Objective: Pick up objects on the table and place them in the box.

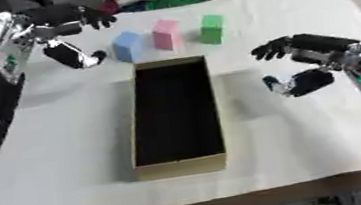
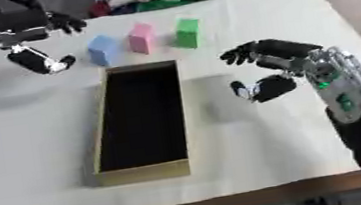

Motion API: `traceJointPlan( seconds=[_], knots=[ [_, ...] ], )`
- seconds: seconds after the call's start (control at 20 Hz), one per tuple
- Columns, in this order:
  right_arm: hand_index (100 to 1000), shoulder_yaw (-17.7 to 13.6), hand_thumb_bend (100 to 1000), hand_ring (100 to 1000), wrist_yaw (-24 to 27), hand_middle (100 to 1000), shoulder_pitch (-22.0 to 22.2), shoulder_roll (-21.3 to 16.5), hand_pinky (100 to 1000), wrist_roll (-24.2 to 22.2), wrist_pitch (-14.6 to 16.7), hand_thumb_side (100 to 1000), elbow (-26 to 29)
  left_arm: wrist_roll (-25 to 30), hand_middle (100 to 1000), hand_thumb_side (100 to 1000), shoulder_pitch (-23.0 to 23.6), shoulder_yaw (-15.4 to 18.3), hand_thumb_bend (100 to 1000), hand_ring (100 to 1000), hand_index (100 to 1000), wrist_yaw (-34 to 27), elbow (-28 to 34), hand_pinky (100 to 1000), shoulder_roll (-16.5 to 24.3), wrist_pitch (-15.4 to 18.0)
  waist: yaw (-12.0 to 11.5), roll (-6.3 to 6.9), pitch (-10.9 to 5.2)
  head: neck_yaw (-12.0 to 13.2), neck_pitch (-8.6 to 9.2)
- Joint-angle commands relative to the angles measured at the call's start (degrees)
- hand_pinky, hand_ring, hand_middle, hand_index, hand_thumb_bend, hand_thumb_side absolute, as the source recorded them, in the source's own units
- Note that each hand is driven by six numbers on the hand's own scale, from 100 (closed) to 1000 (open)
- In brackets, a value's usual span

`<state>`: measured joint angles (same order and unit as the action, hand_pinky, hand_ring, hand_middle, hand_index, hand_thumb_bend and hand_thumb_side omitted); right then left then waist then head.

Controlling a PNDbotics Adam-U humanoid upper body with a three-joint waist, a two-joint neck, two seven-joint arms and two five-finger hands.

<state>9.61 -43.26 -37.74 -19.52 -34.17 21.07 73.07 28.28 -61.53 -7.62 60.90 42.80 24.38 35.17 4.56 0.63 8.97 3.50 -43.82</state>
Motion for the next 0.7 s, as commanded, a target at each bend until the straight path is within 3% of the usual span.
traceJointPlan(
  seconds=[0.05,0.55,0.65,0.7],
  knots=[
    [979,0.0,100,842,0.5,832,-1.1,-0.5,815,-0.1,0.1,511,0.3,1.0,841,345,-2.1,1.5,243,835,1000,3.5,-1.2,876,0.2,2.3,0.2,0.00,-0.92,0.3,-0.29],
    [979,0.1,100,842,1.0,831,-1.3,-0.2,813,-0.3,0.2,512,0.0,-6.2,854,205,-3.1,3.2,323,853,1000,13.7,-1.8,887,-1.0,1.7,1.1,-0.05,-0.49,0.9,-0.05],
    [979,0.1,100,842,1.1,830,-1.4,-0.1,813,-0.3,0.3,512,0.0,-8.2,859,217,-3.3,3.7,354,858,1000,16.1,-2.1,890,-1.0,1.2,1.4,0.02,-0.34,1.1,0.10],
    [978,0.1,100,842,1.1,830,-1.4,-0.1,812,-0.3,0.3,507,0.0,-9.3,873,274,-3.4,3.9,403,873,1000,17.2,-2.2,901,-1.1,0.8,1.5,0.05,-0.25,1.1,0.20]
  ],
)
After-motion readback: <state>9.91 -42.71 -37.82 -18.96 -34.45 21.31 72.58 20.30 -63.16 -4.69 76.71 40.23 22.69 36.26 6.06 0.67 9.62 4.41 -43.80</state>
